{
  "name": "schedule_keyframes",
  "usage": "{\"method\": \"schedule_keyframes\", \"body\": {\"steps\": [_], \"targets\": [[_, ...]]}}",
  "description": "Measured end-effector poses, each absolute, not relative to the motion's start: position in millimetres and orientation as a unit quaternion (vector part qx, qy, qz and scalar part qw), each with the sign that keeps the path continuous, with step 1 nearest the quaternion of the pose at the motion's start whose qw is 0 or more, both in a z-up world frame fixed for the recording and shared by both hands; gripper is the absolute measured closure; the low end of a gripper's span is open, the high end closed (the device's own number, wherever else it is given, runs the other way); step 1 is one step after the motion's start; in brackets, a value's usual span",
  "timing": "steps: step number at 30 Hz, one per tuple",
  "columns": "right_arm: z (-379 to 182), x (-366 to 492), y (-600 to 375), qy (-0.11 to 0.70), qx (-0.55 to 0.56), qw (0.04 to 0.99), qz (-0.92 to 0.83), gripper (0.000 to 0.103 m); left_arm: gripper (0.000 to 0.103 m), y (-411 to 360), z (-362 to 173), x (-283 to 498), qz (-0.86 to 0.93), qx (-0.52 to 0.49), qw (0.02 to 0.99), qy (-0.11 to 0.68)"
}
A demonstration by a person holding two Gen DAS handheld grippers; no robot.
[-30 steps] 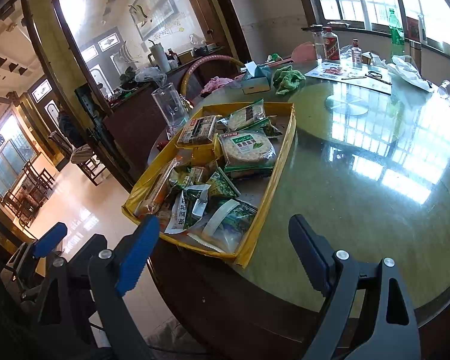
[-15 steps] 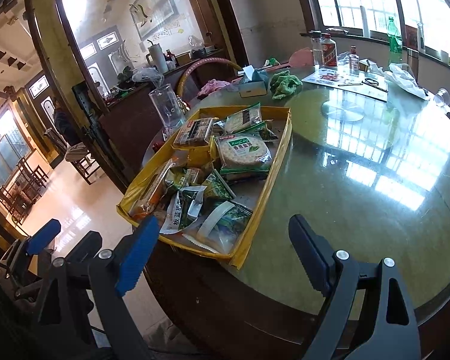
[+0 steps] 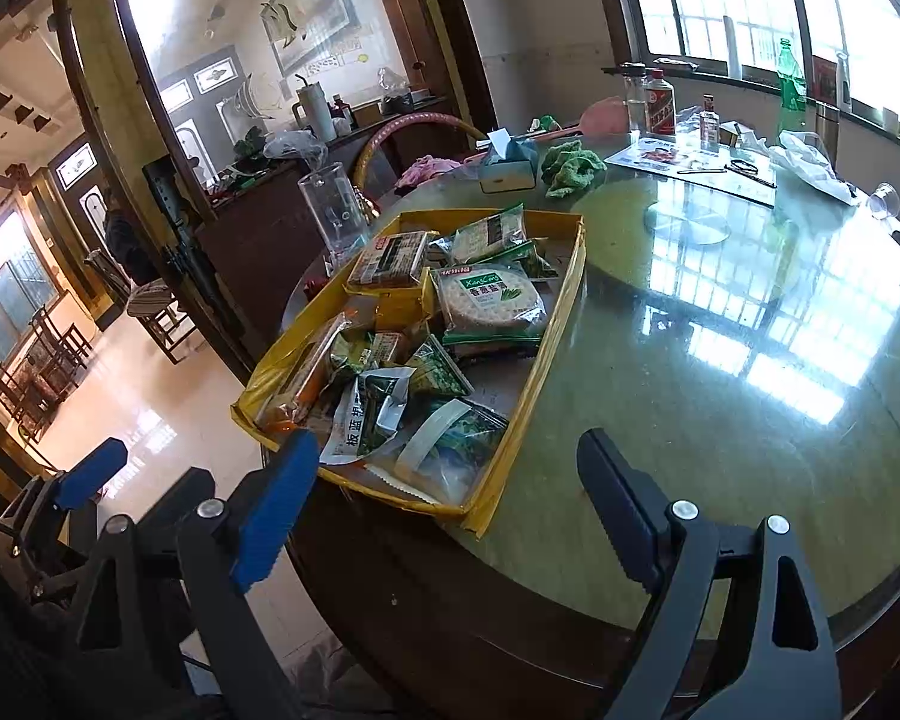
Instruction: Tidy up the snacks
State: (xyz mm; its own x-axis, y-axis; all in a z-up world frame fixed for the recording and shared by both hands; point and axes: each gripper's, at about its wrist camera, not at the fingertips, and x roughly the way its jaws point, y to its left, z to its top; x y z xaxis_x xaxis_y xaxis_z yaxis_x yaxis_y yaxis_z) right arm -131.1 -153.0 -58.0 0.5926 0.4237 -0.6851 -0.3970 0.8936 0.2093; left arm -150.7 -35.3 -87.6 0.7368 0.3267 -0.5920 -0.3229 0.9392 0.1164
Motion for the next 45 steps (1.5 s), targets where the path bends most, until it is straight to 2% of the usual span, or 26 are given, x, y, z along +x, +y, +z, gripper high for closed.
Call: {"method": "schedule_keyframes", "body": {"steps": [45], "targets": [[-60.1, -132.1, -152.1, 0.389, 0.019, 0.892, 0.227, 0.015, 0.024, -34.3, -93.5, -149.0, 0.177, 0.019, 0.929, 0.323]]}}
